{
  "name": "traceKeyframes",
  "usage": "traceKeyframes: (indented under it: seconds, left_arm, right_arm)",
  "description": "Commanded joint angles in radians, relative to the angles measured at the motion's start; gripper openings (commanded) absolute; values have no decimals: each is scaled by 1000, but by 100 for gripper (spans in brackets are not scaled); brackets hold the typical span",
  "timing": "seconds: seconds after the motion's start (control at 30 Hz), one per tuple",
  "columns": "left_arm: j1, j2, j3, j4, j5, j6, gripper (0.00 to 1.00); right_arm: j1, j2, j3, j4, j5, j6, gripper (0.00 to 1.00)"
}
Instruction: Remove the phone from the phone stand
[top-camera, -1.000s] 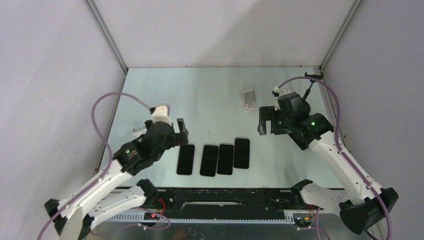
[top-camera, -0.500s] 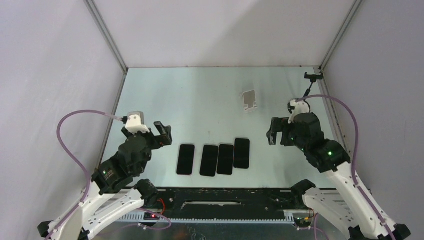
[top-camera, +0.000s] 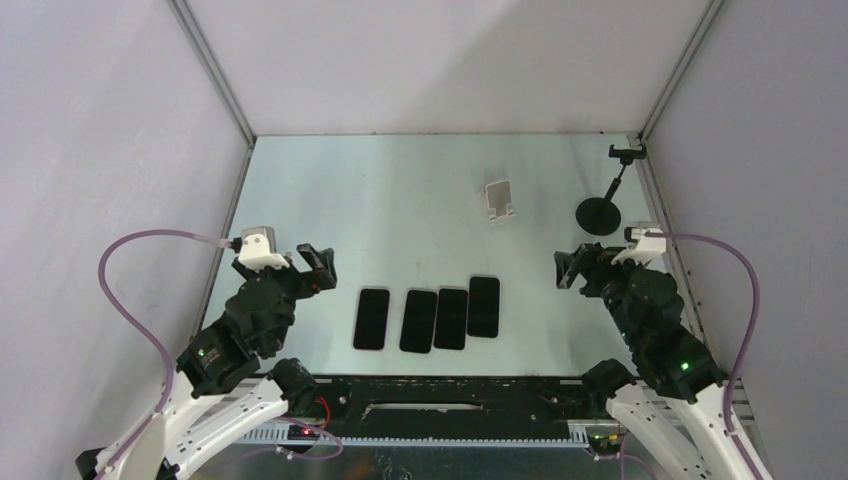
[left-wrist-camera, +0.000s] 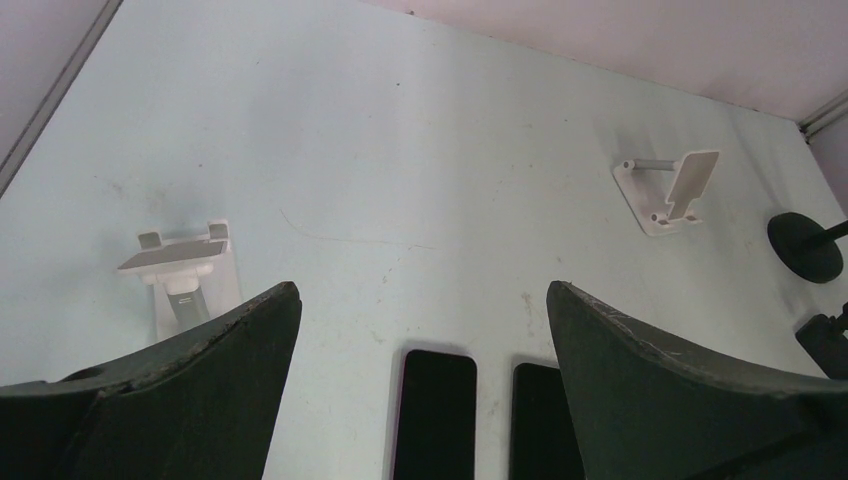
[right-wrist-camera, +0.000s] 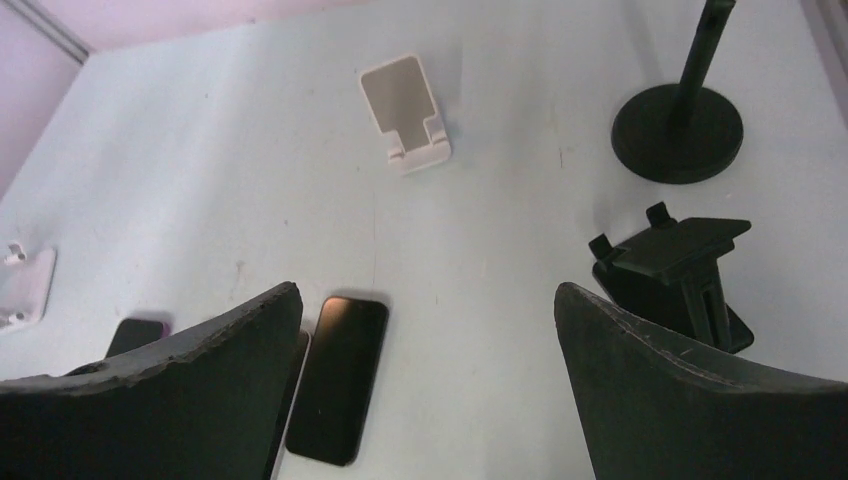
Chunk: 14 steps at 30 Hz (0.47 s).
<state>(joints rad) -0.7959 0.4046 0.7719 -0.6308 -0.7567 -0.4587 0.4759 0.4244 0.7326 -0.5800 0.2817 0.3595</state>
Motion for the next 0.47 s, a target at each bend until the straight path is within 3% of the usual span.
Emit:
traceKeyframes:
  seconds: [0.0, 0.43]
  left_arm:
    - [4, -18, 15, 26, -35, 18, 100]
    - [5, -42, -3, 12, -59, 4, 100]
  right_arm:
    - [-1, -57, -55, 142, 63, -6, 99]
    - [0, -40, -61, 151, 66, -31, 99]
